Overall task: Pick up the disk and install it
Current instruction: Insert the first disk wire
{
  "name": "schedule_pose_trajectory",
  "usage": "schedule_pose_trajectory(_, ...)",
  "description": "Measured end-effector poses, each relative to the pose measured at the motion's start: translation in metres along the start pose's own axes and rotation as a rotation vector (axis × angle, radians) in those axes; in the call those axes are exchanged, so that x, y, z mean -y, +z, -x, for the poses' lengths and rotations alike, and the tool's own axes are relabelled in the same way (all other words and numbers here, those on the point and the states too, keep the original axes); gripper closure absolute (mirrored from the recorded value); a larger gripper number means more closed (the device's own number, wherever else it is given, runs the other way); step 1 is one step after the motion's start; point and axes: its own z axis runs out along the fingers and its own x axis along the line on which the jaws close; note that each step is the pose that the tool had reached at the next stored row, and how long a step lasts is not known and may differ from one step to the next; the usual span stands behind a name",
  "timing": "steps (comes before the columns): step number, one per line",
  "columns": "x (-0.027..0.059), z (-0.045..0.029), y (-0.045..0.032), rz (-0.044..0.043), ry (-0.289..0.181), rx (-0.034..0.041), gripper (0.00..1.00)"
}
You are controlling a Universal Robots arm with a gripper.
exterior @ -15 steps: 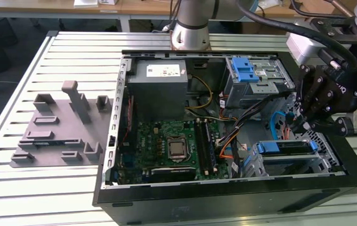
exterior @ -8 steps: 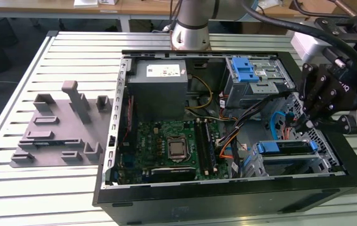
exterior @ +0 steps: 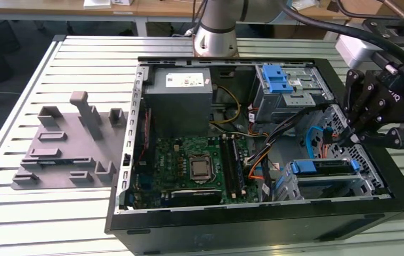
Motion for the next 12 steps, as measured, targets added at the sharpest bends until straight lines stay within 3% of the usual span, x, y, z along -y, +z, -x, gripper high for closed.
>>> schedule_pose_trajectory(12,0.0068,0.0021,0.001,0.0,0.0,0.0001,0.89)
